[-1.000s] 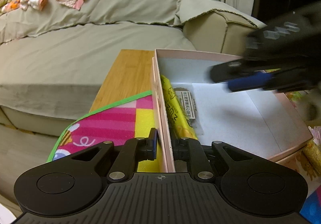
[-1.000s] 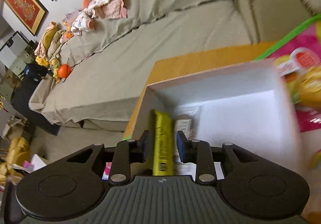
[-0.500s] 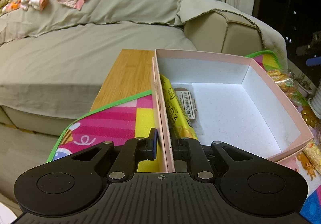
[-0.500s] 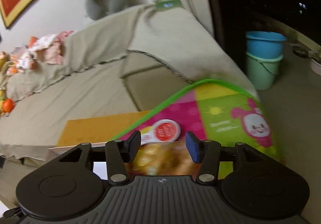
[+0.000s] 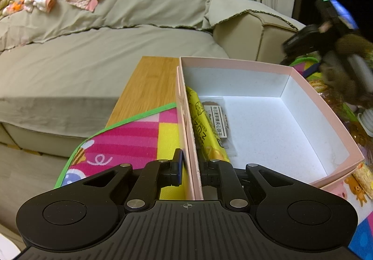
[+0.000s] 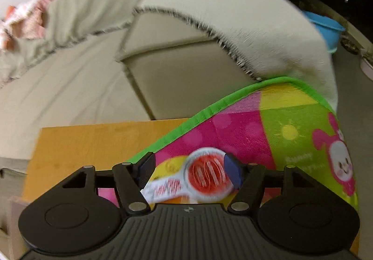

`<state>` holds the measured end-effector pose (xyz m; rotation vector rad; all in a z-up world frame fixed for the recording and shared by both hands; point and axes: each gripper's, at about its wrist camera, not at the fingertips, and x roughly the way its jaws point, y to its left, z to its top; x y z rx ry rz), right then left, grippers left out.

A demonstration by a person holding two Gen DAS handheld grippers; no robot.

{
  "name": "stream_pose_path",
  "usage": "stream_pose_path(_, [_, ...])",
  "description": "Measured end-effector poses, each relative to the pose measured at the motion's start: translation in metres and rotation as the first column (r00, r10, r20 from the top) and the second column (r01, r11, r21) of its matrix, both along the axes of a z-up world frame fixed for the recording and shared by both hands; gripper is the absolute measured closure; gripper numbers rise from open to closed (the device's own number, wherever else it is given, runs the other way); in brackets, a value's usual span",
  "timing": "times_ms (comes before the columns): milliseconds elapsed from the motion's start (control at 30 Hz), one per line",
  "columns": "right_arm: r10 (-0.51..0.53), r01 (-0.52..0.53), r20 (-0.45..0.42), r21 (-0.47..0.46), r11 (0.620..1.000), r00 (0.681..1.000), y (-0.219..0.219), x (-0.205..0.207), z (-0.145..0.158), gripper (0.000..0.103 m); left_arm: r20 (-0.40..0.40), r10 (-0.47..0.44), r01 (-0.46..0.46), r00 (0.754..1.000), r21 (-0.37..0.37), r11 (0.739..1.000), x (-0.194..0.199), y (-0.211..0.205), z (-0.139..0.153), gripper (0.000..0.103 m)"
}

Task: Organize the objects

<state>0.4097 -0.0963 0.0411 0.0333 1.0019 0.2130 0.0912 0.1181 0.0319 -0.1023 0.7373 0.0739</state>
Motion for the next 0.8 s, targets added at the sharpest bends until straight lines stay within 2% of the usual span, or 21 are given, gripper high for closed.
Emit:
stream_pose_path(67, [0.021,-0.023,-0.043,-0.048,0.999,0.999,0.013,0.015,-0.012,0.041,-0.001,-0.002,0.002,1.0,-0.003,1.0,0.0,0.001,0.001,0.09])
stream_pose_path(133, [0.072,-0.078,-0.045,-0.137,0.987,0.996,0.021,0.017,-0.016,0.057,0.0,-0.001,0.001,1.0,-0.007,1.0,-0.001,0.001,0.001,0.09])
stream_pose_path(200, [0.13,-0.137,-0.051,-0.178,0.974,0.99,0.017,0.012,-0.014,0.063,0.003,0.006,-0.006,1.0,-0.013,1.0,-0.002,0.001,0.001,0.09])
stream_pose_path(400, [0.187,-0.199,-0.083,-0.183,0.963,0.979,-0.027,-0.029,-0.013,0.063,0.007,0.029,-0.029,1.0,-0.03,0.999,-0.002,0.001,0.001,0.09])
stream_pose_path(567, [0.218,-0.224,-0.094,-0.059,0.973,0.971,-0.061,-0.082,-0.005,0.063,0.007,0.034,-0.034,0.999,-0.029,0.999,-0.001,0.0,0.001,0.091])
stream_pose_path(667, [0.284,-0.28,-0.103,0.053,0.958,0.953,-0.075,-0.122,0.003,0.063,0.007,0.039,-0.039,0.999,-0.024,0.999,0.0,-0.001,0.001,0.091])
stream_pose_path(733, [0.313,-0.307,-0.05,0.101,0.946,0.948,-0.089,-0.153,0.02,0.063,0.005,0.041,-0.041,0.999,-0.015,0.999,0.0,-0.003,0.001,0.091])
stream_pose_path(767, [0.317,-0.314,0.002,0.123,0.941,0.949,-0.098,-0.168,0.032,0.063,0.005,0.04,-0.04,0.999,-0.01,0.999,0.0,-0.004,0.001,0.091])
stream_pose_path(800, [0.304,-0.311,0.068,0.15,0.939,0.95,-0.113,-0.182,0.045,0.058,0.007,0.039,-0.039,0.999,-0.002,0.999,0.0,-0.004,0.001,0.091])
